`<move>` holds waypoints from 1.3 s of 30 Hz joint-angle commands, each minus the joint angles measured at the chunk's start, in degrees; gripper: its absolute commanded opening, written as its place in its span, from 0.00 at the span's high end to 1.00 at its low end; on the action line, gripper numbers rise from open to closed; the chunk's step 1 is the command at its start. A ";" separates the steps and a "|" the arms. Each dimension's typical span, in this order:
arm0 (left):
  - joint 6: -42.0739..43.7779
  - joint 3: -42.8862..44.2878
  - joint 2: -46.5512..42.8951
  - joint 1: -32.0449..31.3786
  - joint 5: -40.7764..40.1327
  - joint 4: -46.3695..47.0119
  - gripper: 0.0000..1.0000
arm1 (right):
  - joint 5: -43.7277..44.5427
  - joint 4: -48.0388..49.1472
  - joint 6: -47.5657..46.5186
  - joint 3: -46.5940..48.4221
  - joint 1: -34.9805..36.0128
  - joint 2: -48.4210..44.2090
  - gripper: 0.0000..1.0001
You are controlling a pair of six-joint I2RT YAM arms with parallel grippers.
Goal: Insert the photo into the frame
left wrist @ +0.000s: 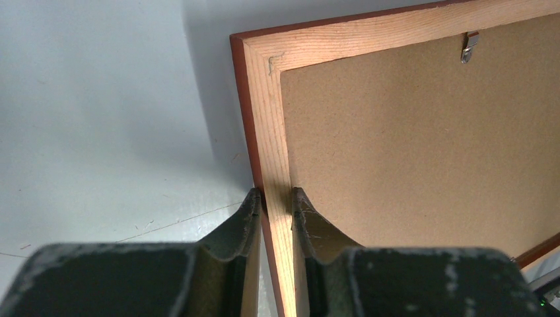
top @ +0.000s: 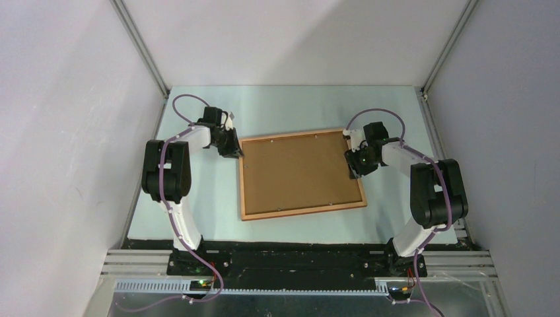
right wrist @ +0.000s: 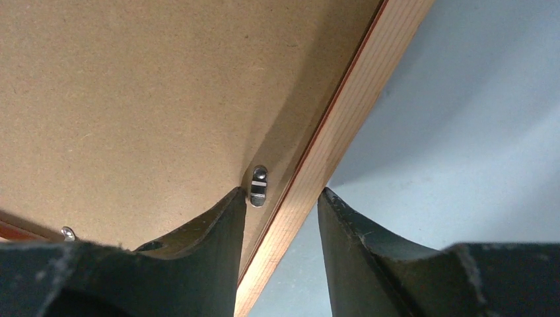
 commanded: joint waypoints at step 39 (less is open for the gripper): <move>1.61 1.16 -0.08 -0.19 0.87 -2.45 1.00 | -3.04 -1.91 2.81 5.44 -0.45 -4.67 0.40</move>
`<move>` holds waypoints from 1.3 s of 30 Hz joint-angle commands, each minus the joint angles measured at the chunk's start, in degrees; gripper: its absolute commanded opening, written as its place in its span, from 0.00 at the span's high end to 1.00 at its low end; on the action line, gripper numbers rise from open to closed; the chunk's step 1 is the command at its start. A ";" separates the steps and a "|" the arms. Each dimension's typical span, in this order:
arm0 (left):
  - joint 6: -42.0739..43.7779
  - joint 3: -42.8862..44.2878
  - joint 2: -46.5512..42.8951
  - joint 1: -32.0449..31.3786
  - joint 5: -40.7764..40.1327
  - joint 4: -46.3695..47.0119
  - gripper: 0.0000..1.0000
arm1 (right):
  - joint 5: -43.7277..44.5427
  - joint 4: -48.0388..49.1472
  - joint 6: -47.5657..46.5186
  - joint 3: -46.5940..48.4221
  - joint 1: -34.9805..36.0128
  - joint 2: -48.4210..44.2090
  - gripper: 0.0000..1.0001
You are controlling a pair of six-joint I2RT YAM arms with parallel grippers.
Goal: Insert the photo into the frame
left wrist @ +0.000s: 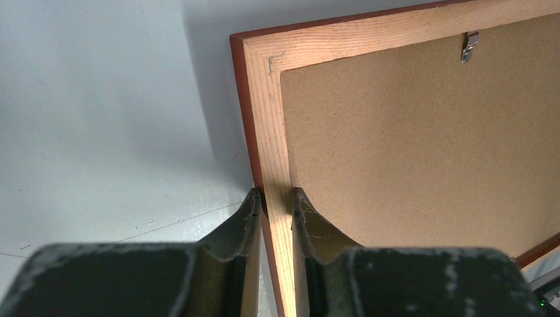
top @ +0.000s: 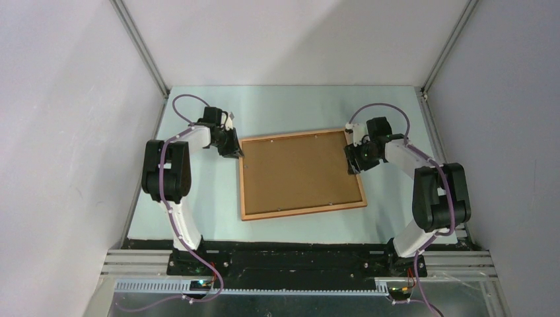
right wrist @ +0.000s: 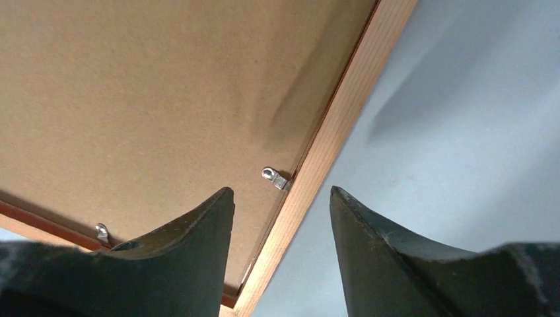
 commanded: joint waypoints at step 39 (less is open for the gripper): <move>3.68 4.23 2.39 0.76 5.81 -2.54 1.00 | -6.76 0.10 11.36 15.61 -5.61 14.90 0.66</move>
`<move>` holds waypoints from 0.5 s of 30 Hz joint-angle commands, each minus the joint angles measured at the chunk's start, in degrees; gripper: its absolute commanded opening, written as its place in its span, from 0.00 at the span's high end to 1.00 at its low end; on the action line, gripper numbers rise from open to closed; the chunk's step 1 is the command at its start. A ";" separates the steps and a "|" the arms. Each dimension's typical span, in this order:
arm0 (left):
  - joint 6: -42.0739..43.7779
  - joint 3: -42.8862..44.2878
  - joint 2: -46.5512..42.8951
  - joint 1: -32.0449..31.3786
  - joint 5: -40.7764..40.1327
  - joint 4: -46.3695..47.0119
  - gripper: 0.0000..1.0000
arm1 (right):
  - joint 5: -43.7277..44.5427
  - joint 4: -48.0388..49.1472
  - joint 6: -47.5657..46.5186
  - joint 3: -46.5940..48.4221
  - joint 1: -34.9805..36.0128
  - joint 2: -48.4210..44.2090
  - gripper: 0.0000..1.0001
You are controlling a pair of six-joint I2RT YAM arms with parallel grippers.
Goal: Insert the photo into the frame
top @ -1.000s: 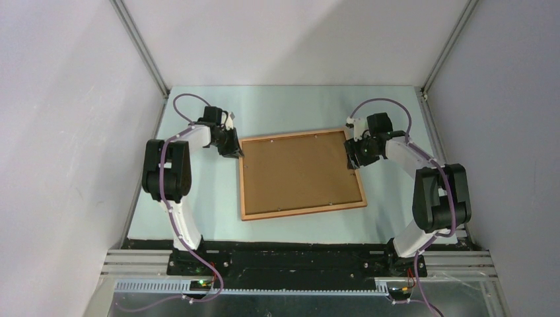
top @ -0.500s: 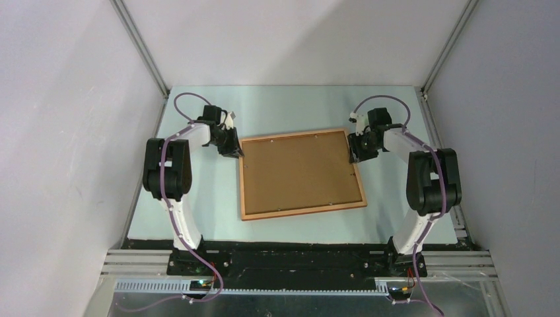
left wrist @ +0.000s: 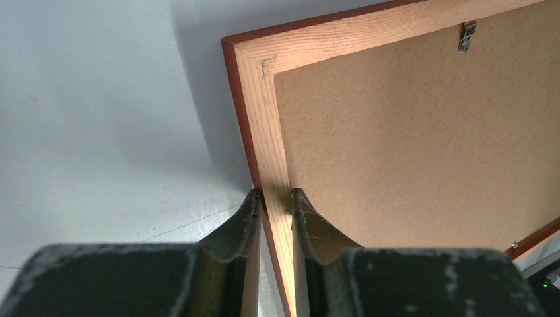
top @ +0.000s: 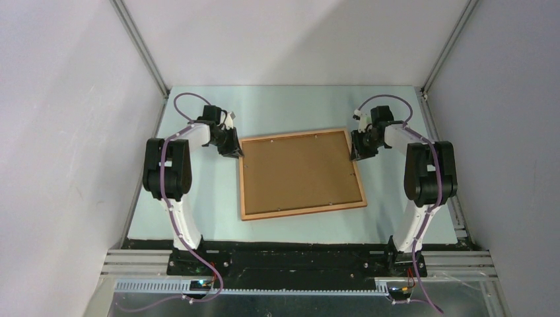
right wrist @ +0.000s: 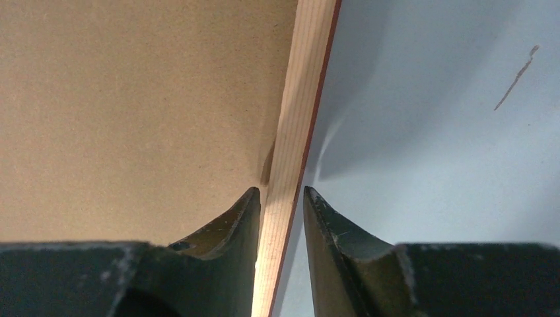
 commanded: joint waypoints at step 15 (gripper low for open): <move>0.27 7.77 4.43 0.15 9.14 0.17 1.00 | -2.45 0.27 3.09 2.26 -1.58 3.39 0.94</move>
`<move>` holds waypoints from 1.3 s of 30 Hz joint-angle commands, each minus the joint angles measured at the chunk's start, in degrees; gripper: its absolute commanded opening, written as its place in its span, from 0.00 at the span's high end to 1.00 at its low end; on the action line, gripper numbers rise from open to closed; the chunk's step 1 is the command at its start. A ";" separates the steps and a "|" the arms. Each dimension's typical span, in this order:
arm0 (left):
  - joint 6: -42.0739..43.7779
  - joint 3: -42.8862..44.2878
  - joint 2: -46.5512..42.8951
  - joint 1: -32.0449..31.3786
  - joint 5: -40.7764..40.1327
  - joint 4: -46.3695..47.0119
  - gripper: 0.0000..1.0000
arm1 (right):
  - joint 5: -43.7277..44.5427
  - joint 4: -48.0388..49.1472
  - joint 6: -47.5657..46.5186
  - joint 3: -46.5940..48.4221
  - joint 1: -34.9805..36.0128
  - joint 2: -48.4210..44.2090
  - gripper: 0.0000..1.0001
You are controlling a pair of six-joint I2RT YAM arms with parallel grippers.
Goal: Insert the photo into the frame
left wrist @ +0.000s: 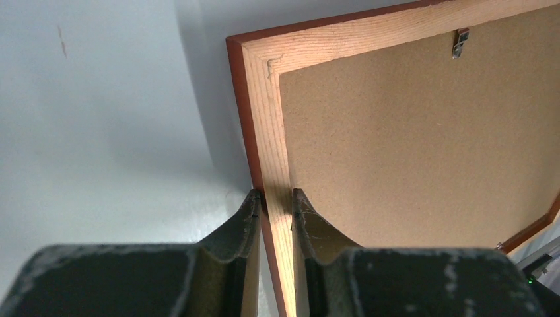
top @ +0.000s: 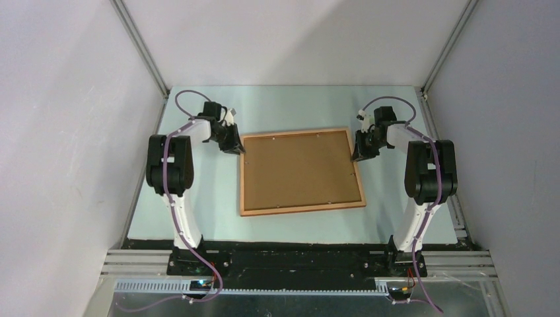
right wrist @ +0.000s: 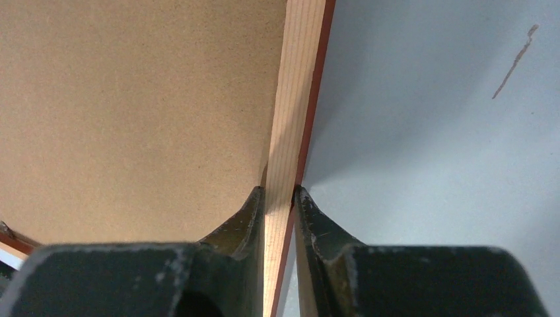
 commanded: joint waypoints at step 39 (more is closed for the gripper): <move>-1.37 12.68 4.17 -1.97 3.39 -0.14 0.31 | -0.26 -0.77 -0.85 7.21 -4.12 1.56 0.72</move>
